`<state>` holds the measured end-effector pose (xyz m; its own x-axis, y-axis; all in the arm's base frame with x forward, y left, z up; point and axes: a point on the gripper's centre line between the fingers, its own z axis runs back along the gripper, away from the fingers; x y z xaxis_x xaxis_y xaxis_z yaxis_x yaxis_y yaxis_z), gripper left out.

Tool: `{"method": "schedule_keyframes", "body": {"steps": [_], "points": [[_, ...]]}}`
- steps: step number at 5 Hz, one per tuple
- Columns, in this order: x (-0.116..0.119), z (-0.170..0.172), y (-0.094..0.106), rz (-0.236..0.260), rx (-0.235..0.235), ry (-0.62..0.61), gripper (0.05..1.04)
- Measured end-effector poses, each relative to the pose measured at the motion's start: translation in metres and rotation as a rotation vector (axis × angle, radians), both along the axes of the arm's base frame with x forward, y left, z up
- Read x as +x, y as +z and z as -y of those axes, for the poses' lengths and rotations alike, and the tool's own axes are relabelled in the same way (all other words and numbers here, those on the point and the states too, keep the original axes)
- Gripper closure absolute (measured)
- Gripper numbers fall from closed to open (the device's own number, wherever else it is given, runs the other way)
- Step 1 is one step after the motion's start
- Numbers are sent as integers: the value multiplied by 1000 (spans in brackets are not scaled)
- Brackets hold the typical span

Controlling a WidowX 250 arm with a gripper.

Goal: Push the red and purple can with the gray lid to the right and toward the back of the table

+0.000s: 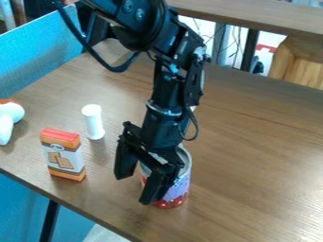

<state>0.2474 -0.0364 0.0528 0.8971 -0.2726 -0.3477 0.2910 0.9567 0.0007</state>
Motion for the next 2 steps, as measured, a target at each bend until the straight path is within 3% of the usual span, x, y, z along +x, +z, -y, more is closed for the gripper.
{"method": "schedule_keyframes", "body": {"steps": [1,2], "points": [[22,6,9,68,-34,-13,83],[47,14,12,92,-71,-21,83]]}}
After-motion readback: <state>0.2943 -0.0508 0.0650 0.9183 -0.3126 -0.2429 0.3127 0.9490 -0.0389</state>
